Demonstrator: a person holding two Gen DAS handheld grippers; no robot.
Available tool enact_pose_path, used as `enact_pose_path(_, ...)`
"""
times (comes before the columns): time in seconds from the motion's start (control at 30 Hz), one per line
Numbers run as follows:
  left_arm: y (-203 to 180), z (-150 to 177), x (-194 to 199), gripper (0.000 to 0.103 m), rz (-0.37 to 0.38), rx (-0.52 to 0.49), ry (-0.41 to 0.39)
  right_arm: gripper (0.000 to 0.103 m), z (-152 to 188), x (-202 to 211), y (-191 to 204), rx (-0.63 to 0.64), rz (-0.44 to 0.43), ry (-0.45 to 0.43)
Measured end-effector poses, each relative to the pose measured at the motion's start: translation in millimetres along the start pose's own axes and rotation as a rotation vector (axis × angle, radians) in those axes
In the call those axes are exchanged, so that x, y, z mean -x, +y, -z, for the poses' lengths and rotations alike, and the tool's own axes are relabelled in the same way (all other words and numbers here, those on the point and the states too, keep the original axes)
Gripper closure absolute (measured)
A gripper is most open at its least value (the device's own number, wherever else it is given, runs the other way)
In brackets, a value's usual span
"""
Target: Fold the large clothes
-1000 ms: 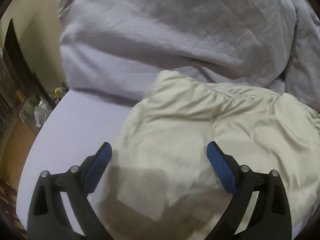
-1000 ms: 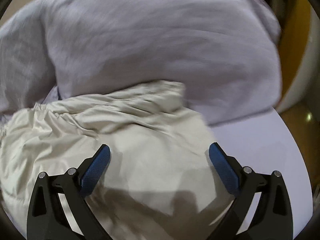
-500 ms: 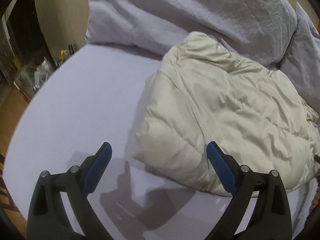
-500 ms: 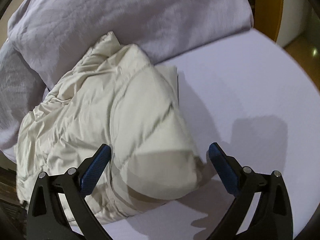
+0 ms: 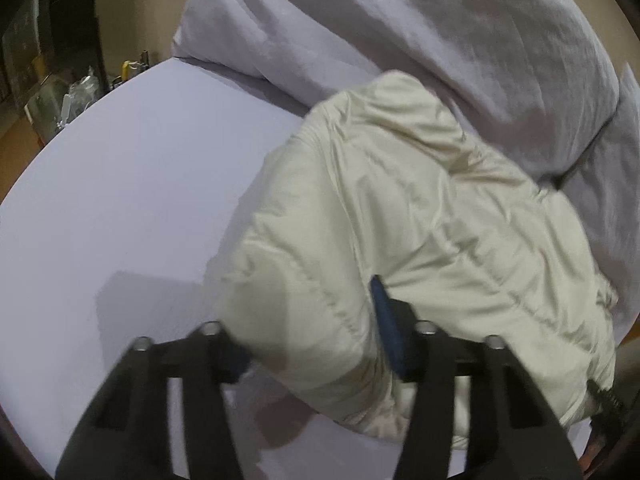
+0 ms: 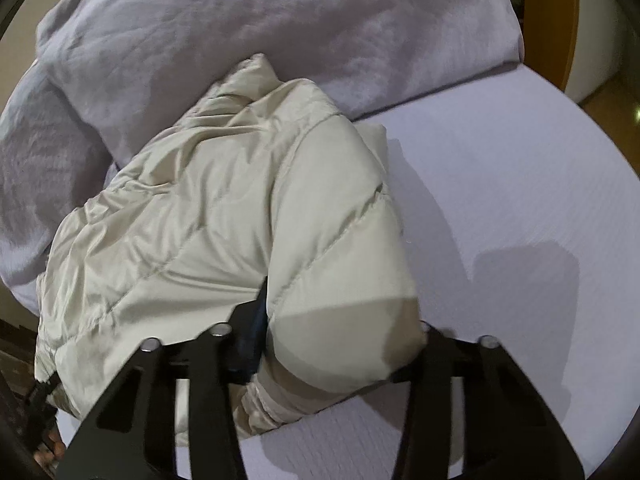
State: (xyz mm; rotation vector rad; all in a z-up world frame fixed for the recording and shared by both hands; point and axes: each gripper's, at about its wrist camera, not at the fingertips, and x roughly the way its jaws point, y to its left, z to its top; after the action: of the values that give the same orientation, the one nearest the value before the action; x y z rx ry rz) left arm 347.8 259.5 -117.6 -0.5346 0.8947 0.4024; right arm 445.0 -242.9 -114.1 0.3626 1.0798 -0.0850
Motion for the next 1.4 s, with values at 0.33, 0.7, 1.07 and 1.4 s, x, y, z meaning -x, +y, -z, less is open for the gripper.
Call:
enact_pose_path(0.33, 35, 19, 52, 0.072, 0.002, -0.03, -0.065, 0.068, 48, 54, -11, 0.042, -0.104, 0.013)
enact_pose_path(0.7, 110, 90, 115, 0.072, -0.023, -0.013, -0.069, 0.068, 134, 114, -26, 0.099, -0.16, 0.031)
enact_pose_path(1.07, 135, 110, 125, 0.046, -0.06, 0.062, -0.045, 0.041, 147, 161, -22, 0.2, -0.061, -0.036)
enact_pose_path(1.4, 136, 111, 112, 0.022, -0.058, 0.097, -0.024, 0.035, 140, 172, 38, 0.384, -0.07, -0.107)
